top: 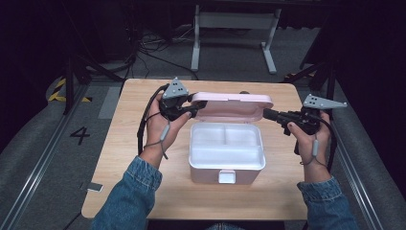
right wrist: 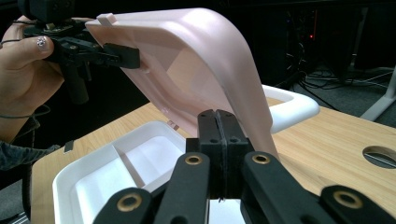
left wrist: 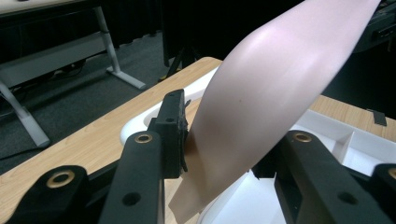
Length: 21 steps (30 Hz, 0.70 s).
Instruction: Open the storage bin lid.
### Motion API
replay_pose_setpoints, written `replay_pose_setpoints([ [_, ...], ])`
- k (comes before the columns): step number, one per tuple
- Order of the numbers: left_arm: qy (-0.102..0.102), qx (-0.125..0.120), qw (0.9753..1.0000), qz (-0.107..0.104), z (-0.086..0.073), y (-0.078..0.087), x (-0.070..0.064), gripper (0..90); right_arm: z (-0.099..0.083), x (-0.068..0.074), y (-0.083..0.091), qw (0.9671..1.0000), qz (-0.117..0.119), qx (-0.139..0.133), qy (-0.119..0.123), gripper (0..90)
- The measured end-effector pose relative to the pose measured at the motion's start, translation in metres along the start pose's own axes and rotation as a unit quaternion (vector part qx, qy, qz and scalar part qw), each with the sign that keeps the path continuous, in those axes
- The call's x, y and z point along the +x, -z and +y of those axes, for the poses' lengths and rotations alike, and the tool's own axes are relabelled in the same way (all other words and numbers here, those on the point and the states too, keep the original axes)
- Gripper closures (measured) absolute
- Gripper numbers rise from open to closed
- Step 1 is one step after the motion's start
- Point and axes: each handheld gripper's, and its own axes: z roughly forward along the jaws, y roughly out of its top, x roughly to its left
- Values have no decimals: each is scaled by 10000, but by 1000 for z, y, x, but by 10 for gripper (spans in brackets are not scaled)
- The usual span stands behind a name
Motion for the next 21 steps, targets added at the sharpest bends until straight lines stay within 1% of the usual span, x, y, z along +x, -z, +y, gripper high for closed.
replay_pose_setpoints([
  [2,26,12,10000,-7,1,-1,1,644,0,1,1,10000,-5,1,-10,900],
  [5,47,35,10000,5,2,-2,3,645,0,4,8,10000,-68,9,31,900],
  [6,117,63,9999,-33,3,-3,4,644,0,5,10,9999,-101,12,72,900],
  [8,160,136,9998,-44,5,-4,6,644,0,6,17,9998,-170,-16,96,900],
  [9,139,153,9998,-29,6,-5,8,645,0,6,22,9996,-243,-45,104,900],
  [11,165,191,9997,-2,8,-7,10,647,-1,4,29,9994,-327,-77,94,900],
  [15,110,294,9994,120,13,-13,15,658,-6,-1,41,9987,-507,-84,17,900],
  [18,144,321,9992,174,15,-19,20,659,-9,-4,50,9980,-623,-89,-61,900],
  [19,144,321,9992,174,15,-19,20,659,-9,-4,50,9980,-623,-89,-61,900],
  [20,161,366,9990,203,16,-22,24,658,-10,-6,57,9974,-712,-70,-80,900],
  [21,171,359,9989,228,16,-24,24,657,-11,-7,59,9972,-736,-101,-92,900],
])
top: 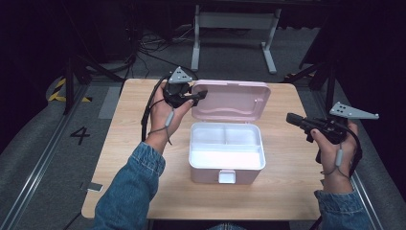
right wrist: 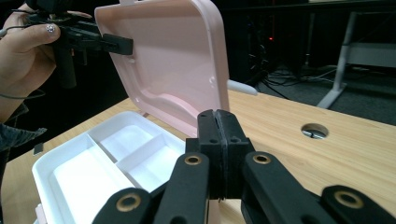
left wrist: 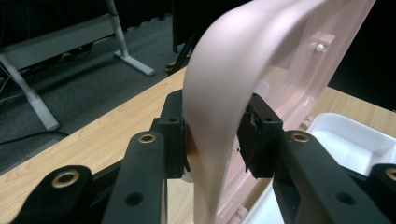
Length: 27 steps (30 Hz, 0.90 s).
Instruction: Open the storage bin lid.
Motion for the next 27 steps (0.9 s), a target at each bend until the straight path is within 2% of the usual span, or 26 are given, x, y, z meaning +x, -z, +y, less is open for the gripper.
replay_pose_setpoints([
  [3,-71,156,9998,102,4,-3,2,648,-1,-3,7,10000,-58,-2,-69,900],
  [11,2,251,9994,246,6,-15,11,631,-2,-7,10,9999,-123,3,-99,875],
  [13,65,250,9992,318,6,-21,16,630,-3,-7,7,9997,-215,63,-81,851],
  [20,310,345,9984,321,4,-32,27,623,-5,-10,10,9996,-234,59,-130,820],
  [27,420,434,9971,466,-1,-45,36,623,-5,-10,13,9995,-201,-19,-231,772],
])
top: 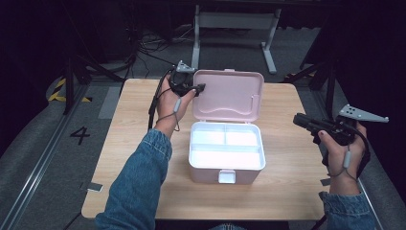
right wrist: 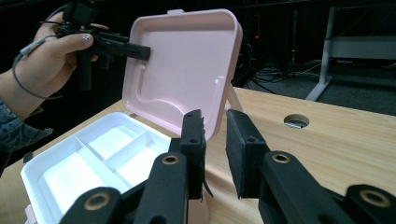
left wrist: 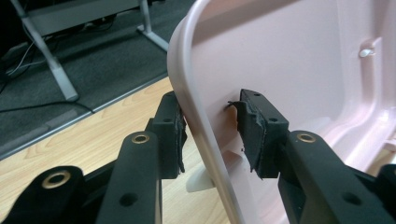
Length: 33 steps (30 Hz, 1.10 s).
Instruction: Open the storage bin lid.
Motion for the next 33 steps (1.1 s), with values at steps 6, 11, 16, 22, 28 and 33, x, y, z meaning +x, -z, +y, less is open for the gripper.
replay_pose_setpoints([
  [6,78,174,9998,77,-1,-10,6,641,0,-3,5,10000,-6,-62,-46,765],
  [11,299,297,9991,69,-5,-18,13,683,-1,-7,8,9999,-15,-98,-96,760],
  [16,458,417,9981,45,-8,-27,16,670,-2,-9,8,9999,-8,-80,-127,755],
  [22,625,576,9964,-72,-10,-34,22,663,-3,-11,5,9999,-26,-32,-140,754],
  [28,699,741,9947,-102,-13,-42,23,623,-5,-12,3,9999,-30,11,-170,755],
  [33,738,804,9939,-154,-21,-48,31,664,-5,-14,4,9999,-40,14,-167,757],
])
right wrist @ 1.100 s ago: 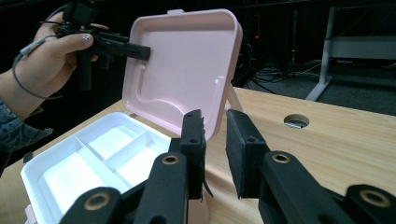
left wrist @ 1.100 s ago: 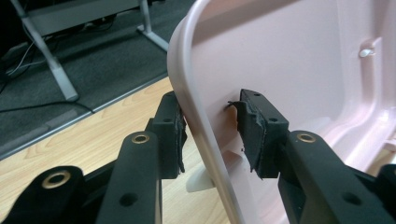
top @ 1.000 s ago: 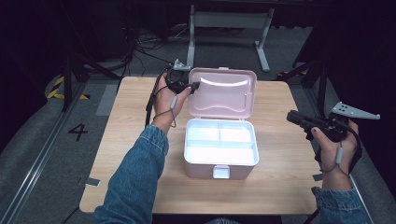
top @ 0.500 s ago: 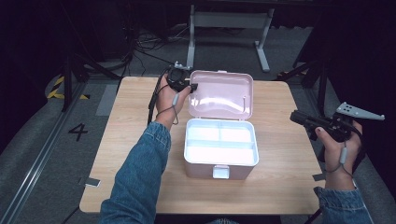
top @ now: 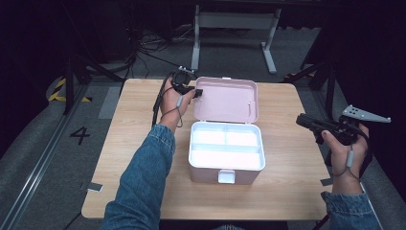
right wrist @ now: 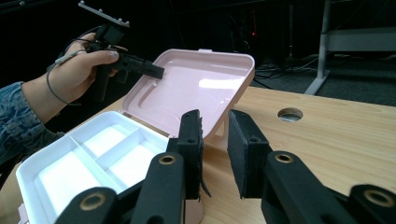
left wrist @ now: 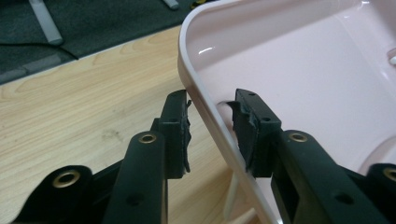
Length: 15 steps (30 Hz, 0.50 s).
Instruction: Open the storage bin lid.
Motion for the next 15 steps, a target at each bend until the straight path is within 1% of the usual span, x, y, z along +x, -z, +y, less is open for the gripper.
replay_pose_setpoints([
  [1,0,0,10000,0,0,0,0,660,0,0,0,10000,0,0,0,757],
  [2,50,33,10000,2,-1,-2,0,660,0,0,0,10000,3,-5,-9,757],
  [6,-23,153,9999,77,-4,-10,2,658,-1,-2,-2,10000,-2,45,-35,758],
  [8,-12,173,9998,71,-6,-12,2,657,-2,-2,-3,10000,4,50,-35,758],
  [10,15,222,9998,-7,-7,-14,5,656,-2,-2,-3,10000,3,64,-48,759],
  [11,53,198,9998,-25,-8,-14,6,656,-2,-2,-4,10000,-4,69,-35,761],
  [12,46,239,9997,-55,-9,-15,7,655,-2,-2,-3,10000,-4,88,-42,762],
  [15,51,289,9996,-42,-10,-17,7,651,-3,-3,-4,9999,2,125,-31,764],
])
